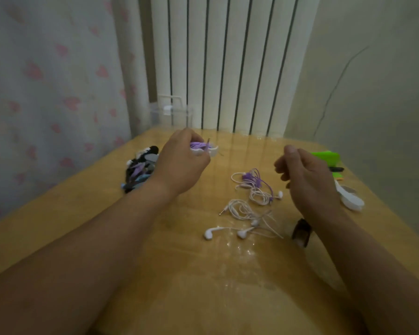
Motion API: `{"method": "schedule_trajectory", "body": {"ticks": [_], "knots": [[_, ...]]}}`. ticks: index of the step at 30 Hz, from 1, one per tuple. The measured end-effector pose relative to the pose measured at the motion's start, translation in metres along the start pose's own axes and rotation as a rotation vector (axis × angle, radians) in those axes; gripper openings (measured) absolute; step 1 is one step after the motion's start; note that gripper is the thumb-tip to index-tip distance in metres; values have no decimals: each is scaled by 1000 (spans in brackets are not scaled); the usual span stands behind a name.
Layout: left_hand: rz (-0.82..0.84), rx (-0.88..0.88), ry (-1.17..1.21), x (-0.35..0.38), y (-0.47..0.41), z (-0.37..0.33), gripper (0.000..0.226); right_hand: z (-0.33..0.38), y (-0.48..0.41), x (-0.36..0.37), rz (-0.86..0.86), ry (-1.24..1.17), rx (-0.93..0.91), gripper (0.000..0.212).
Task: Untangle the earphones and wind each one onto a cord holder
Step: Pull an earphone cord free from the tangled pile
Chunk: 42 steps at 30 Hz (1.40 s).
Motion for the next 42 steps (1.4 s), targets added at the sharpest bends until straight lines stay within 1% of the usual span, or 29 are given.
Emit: {"method": "schedule_trajectory", "body": {"ticks": [2, 3, 6, 7, 9, 11, 13, 14, 15, 18, 21, 23, 24, 25, 26, 28, 29, 31, 33, 35, 37, 39, 42], "knots": [[-54, -39, -85, -18, -7, 15, 10, -4, -5, -4, 12, 4, 37, 47], [-89, -43, -155, -28, -8, 22, 13, -3, -5, -3, 52, 21, 45, 47], [-169, 3, -401, -51, -7, 45, 20, -4, 6, 14, 244, 170, 0, 41], [-165, 6, -476, -53, -5, 53, 20, -5, 13, 21, 308, 233, -38, 37], [-98, -3, -586, -51, 2, 64, 24, -7, 25, 35, 433, 365, -121, 26], [-43, 3, -617, -47, 10, 69, 30, -8, 37, 46, 562, 454, -148, 15], [-68, 75, -627, -47, 17, 67, 28, -10, 44, 52, 651, 514, -151, 27], [-89, 125, -637, -48, 19, 66, 24, -12, 44, 54, 670, 550, -164, 31], [-95, 157, -642, -49, 21, 66, 20, -12, 44, 55, 677, 577, -190, 31], [-75, 149, -636, -55, 20, 71, 16, -12, 45, 56, 695, 569, -195, 15], [-163, 180, -512, -59, 22, 55, 15, -8, 42, 54, 627, 424, -140, 4], [-196, 234, -357, -54, 28, 32, 12, -5, 37, 51, 525, 300, -92, 6], [-169, 240, -257, -48, 30, 20, 12, -3, 34, 50, 481, 232, -56, 7], [-98, 216, -156, -37, 33, 11, 12, -3, 32, 48, 449, 157, -4, 7], [16, 165, -70, -24, 37, 2, 14, -2, 32, 47, 427, 78, 53, 8], [275, 40, 52, 5, 43, -7, 25, -1, 31, 44, 398, -28, 131, 9], [380, -19, 95, 17, 46, -9, 32, -2, 32, 44, 392, -60, 161, 11], [526, -123, 193, 35, 52, -13, 47, -4, 31, 43, 379, -136, 223, 16], [608, -239, 320, 49, 60, -15, 56, -5, 27, 39, 329, -194, 266, 19], [636, -357, 470, 56, 68, -15, 50, -2, 23, 33, 275, -211, 261, 20], [626, -414, 568, 59, 69, -16, 39, 1, 21, 30, 256, -178, 190, 20], [610, -408, 619, 59, 67, -18, 33, 4, 21, 31, 286, -164, 136, 15], [589, -437, 697, 57, 64, -20, 31, 6, 22, 33, 376, -226, 139, 11]]}}
Point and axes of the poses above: each hand's wrist, its own y-axis away from the middle knuckle, its own x-axis out of the palm, z = x × y, the point moved 6 cm from there along -y, towards the middle knuckle, and after that the axes turned 14 degrees about -z, right-handed, at the moved point
